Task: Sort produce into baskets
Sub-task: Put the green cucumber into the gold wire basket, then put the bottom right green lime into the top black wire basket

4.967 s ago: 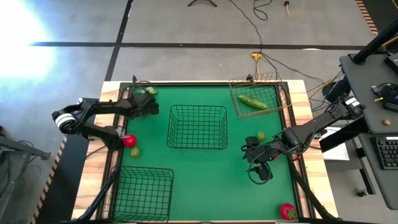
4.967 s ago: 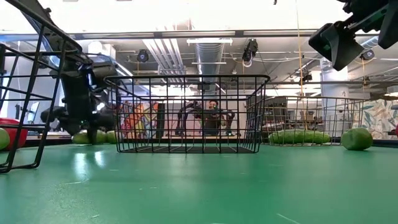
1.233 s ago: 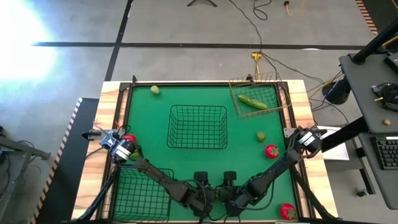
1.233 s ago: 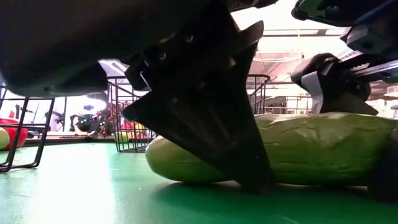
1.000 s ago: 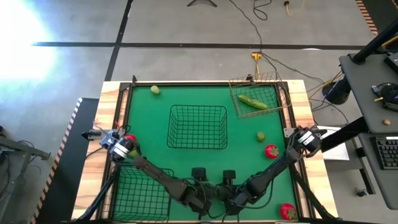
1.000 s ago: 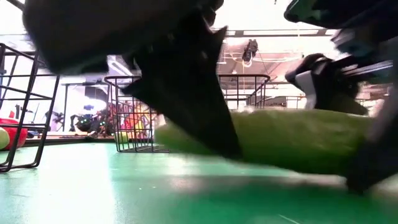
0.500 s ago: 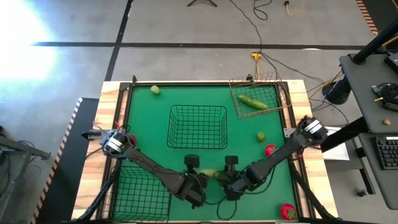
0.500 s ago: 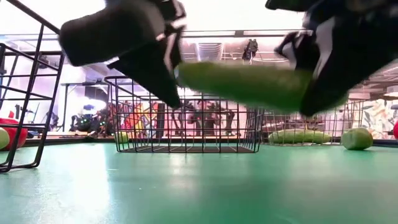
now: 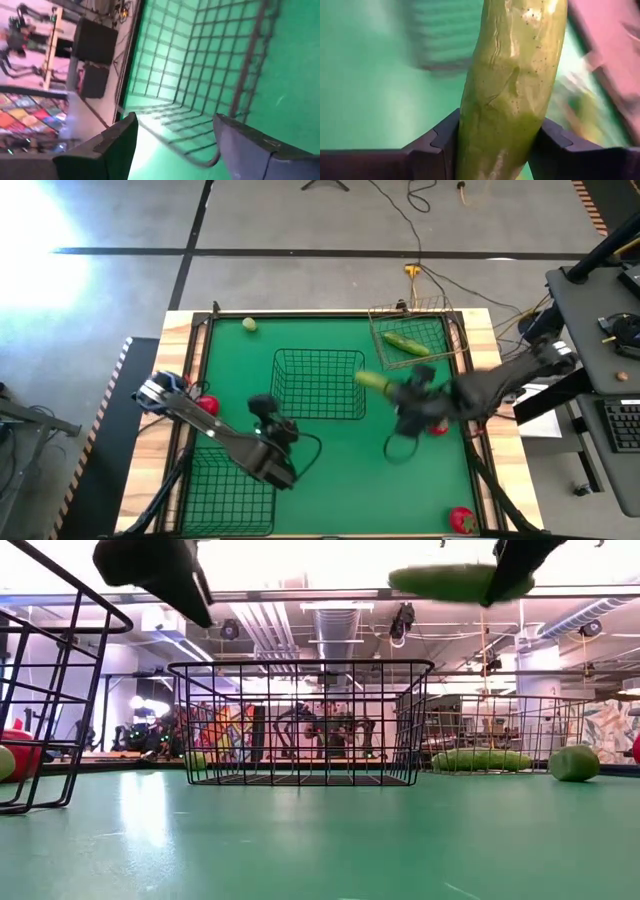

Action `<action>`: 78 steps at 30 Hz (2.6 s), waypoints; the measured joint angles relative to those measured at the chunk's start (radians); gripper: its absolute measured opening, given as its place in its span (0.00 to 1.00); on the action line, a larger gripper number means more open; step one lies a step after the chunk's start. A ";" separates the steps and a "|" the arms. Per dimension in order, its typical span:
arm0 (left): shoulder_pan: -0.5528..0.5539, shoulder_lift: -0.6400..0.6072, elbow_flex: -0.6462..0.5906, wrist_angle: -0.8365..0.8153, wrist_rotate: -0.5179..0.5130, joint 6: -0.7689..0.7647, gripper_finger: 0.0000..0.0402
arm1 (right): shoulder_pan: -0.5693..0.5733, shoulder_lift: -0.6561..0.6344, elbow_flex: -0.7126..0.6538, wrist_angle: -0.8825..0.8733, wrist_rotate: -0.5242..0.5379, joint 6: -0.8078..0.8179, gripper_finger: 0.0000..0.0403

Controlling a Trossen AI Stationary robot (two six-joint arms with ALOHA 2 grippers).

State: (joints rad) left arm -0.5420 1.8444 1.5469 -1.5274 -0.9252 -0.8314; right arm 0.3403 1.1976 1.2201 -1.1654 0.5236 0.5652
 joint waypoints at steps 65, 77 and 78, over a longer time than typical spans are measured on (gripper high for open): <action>0.107 -0.617 -0.623 1.292 0.436 0.568 0.58 | -0.477 -0.224 -0.221 -0.040 -0.566 -0.039 0.69; 0.103 -0.547 -0.623 1.334 0.438 0.560 0.58 | -0.216 -0.179 -0.505 0.111 -0.386 0.461 0.78; 0.103 -0.542 -0.623 1.335 0.438 0.560 0.58 | -0.222 -0.164 -0.517 0.111 -0.353 0.479 0.79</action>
State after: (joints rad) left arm -0.4385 1.3020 0.9241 -0.1928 -0.4870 -0.2710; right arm 0.1186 1.0336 0.7030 -1.0547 0.1704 1.0438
